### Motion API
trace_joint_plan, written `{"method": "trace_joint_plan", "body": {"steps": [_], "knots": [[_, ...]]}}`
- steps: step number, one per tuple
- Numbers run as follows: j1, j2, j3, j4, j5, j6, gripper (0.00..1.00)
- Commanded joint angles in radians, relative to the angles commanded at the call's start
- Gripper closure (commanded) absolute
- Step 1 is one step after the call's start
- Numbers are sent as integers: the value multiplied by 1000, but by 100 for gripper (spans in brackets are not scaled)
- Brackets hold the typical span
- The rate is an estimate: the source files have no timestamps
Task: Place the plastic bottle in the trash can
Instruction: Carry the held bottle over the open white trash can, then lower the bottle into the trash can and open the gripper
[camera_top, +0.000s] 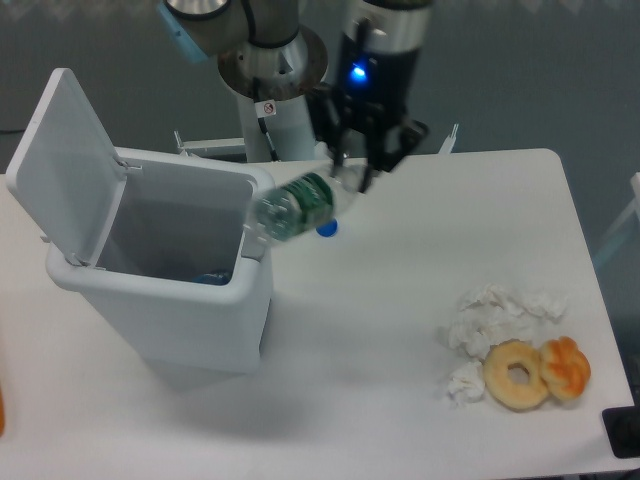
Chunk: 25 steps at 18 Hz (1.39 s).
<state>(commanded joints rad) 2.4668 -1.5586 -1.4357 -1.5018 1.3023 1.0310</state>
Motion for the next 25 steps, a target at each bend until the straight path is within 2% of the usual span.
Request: {"method": "trace_joint_plan", "body": {"steps": [4, 10, 15, 18, 20, 22, 24, 25], "knots": [[-67, -8, -29, 15, 0, -29, 100], [-141, -44, -37, 78, 0, -103, 100], [-177, -78, -52, 126, 0, -120, 100], [-189, -77, -81, 172, 0, -120, 100], [-193, -75, -89, 175, 0, -121, 100], [-195, -74, -89, 175, 0, -120, 94], [-195, -72, -89, 175, -2, -120, 75], [-197, -74, -89, 176, -2, -120, 71]]}}
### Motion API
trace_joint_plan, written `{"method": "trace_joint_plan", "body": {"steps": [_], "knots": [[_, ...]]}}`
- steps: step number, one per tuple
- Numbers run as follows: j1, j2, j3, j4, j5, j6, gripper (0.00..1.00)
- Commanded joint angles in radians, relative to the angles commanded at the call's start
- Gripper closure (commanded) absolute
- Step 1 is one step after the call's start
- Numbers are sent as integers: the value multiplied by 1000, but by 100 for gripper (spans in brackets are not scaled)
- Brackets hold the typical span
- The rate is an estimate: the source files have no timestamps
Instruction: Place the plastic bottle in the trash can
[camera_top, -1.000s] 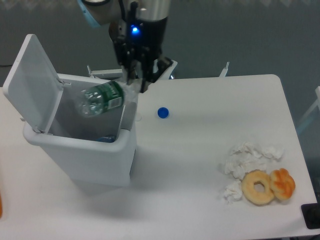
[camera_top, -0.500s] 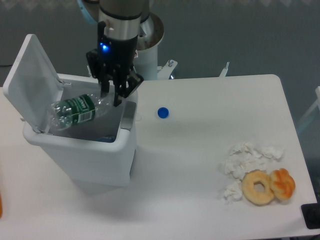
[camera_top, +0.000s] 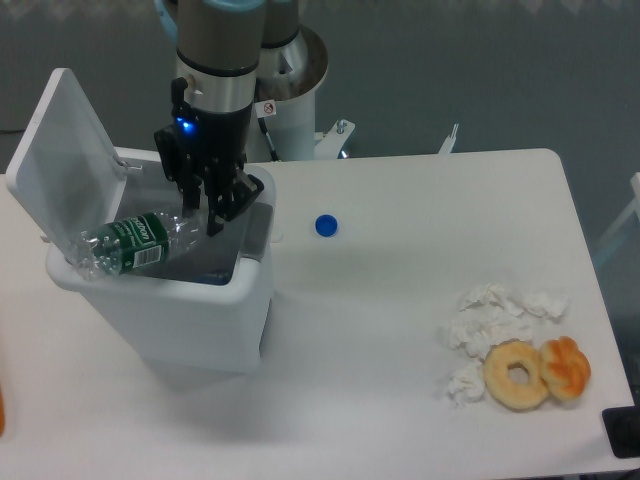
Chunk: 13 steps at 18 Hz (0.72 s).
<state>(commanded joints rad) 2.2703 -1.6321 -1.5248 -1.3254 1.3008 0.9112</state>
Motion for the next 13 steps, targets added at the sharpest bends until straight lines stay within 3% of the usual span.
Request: {"method": "trace_joint_plan", "body": {"steps": [6, 7, 8, 9, 13], "knots": [[0, -5, 0, 2, 0, 3, 50], [0, -6, 0, 2, 0, 3, 42], [0, -6, 0, 2, 0, 2, 19], [0, -5, 0, 2, 0, -2, 5], [2, 0, 2, 2, 0, 2, 0]]}}
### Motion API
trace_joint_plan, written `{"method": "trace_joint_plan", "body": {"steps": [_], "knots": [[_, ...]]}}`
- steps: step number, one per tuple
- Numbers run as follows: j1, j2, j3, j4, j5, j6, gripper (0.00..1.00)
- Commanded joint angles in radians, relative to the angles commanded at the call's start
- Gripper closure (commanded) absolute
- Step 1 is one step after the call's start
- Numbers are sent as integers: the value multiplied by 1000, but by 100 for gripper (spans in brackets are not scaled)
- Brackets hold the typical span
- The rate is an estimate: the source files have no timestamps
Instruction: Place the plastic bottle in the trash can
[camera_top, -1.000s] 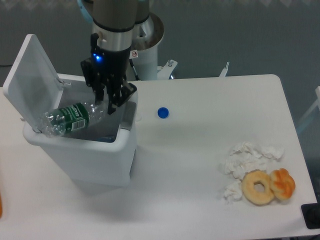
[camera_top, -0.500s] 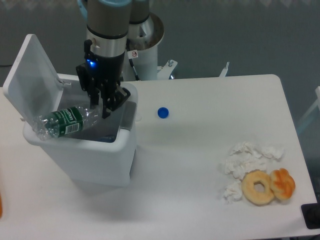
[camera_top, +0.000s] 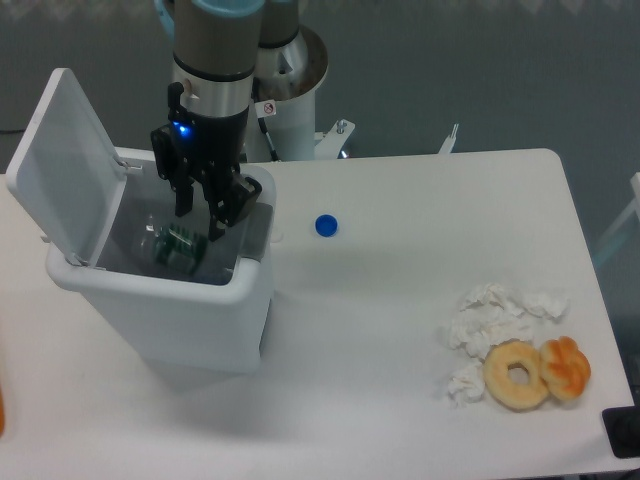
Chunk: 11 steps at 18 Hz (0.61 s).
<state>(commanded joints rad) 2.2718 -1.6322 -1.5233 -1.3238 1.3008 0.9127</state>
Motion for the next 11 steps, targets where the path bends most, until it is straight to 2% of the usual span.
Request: {"method": "trace_joint_plan", "body": {"steps": [4, 8, 11], "knots": [[24, 2, 17, 0, 5, 9, 0], [138, -5, 41, 2, 6, 2, 0], [250, -5, 45, 2, 0, 2, 0]]}}
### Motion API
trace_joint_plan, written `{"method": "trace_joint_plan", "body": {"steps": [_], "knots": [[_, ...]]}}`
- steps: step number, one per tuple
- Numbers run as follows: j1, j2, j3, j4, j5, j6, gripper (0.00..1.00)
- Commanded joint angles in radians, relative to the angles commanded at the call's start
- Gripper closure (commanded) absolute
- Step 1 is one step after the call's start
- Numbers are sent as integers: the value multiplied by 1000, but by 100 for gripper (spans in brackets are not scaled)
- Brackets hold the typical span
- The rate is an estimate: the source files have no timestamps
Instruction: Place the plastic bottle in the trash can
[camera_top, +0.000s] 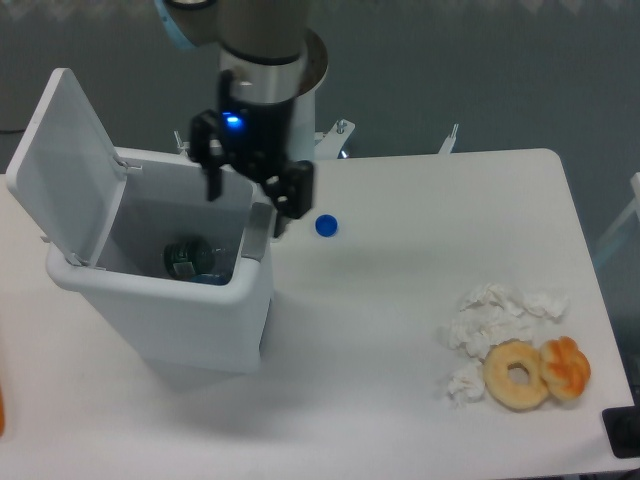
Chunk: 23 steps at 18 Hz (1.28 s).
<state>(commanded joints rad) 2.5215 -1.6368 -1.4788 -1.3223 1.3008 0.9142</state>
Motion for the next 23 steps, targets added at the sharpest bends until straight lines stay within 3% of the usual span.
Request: {"method": "trace_joint_plan", "body": {"steps": [3, 6, 12, 16, 23], "knots": [[121, -9, 2, 2, -31, 17, 0], [177, -76, 2, 5, -3, 101, 0], [206, -236, 1, 8, 184, 294, 0], [243, -366, 44, 83, 235, 368, 0], [238, -380, 43, 113, 268, 408, 0]]}}
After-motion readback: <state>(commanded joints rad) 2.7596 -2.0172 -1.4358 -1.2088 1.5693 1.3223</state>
